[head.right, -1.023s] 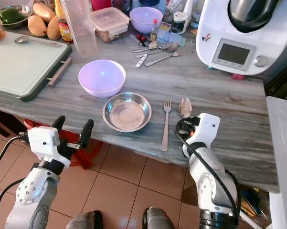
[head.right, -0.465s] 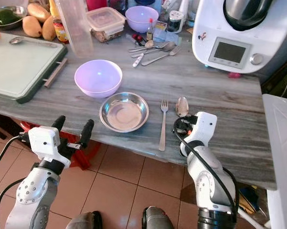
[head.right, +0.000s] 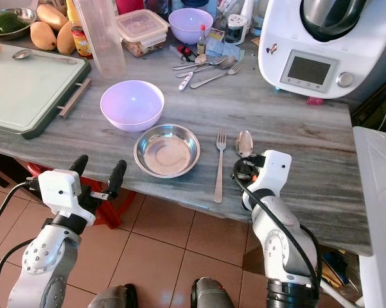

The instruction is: Setting the table

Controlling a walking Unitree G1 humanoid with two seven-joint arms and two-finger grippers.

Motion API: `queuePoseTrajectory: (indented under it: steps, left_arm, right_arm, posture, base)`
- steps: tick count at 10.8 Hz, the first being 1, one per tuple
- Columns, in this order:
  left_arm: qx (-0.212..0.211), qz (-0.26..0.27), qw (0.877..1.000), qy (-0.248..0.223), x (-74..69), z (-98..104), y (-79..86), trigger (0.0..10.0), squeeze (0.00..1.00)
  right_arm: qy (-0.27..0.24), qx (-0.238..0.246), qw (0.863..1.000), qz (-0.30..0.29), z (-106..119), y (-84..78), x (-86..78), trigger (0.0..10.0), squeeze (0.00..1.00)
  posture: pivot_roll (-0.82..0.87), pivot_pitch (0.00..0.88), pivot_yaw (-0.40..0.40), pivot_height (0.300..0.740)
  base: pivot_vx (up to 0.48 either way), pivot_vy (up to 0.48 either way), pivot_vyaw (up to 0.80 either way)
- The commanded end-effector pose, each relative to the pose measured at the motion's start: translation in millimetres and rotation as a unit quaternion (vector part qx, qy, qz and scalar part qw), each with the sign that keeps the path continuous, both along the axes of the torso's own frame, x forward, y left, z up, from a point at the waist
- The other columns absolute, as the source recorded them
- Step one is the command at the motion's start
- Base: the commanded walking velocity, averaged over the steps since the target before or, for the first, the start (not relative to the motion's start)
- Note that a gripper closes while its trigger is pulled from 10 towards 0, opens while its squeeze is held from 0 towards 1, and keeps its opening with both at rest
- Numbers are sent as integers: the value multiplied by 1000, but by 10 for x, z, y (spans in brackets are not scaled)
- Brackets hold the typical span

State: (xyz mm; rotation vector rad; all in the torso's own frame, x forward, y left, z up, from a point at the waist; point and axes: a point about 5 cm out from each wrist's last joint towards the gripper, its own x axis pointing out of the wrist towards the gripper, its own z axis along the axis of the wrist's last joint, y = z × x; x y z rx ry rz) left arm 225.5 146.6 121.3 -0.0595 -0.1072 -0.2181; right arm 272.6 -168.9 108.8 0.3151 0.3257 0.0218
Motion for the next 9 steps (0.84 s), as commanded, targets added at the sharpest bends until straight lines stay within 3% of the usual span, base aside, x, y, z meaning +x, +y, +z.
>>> queuePoseTrajectory:
  steps: [1, 2, 3, 4, 9]
  left_arm:
    - [4, -7, 1000, 8, -5, -22, -24, 10000, 0]
    - [4, -7, 1000, 8, -3, -22, -25, 10000, 0]
    - [5, -7, 1000, 8, -2, -23, -24, 10000, 0]
    - [6, -8, 1000, 8, 1, -26, -25, 10000, 0]
    - [8, -6, 1000, 6, 17, -24, -16, 10000, 0]
  right_arm:
    - [78, 14, 996, 32, -297, 126, -99, 10000, 0]
    - [78, 12, 996, 29, -305, 108, -104, 10000, 388]
    - [72, 13, 997, 23, -290, 93, -99, 10000, 882]
    - [71, 14, 997, 24, -282, 86, -94, 10000, 1000]
    - [35, 23, 999, 10, -159, 51, -61, 10000, 1000]
  posture:
    - [-16, 171, -21, 740]
    - [-16, 171, -21, 740]
    - [-16, 170, -21, 740]
    - [-16, 168, -19, 740]
    - [-13, 160, -20, 740]
  base:
    - [0, 0, 0]
    - [0, 0, 0]
    - [0, 0, 0]
    - [0, 0, 0]
    - [0, 0, 0]
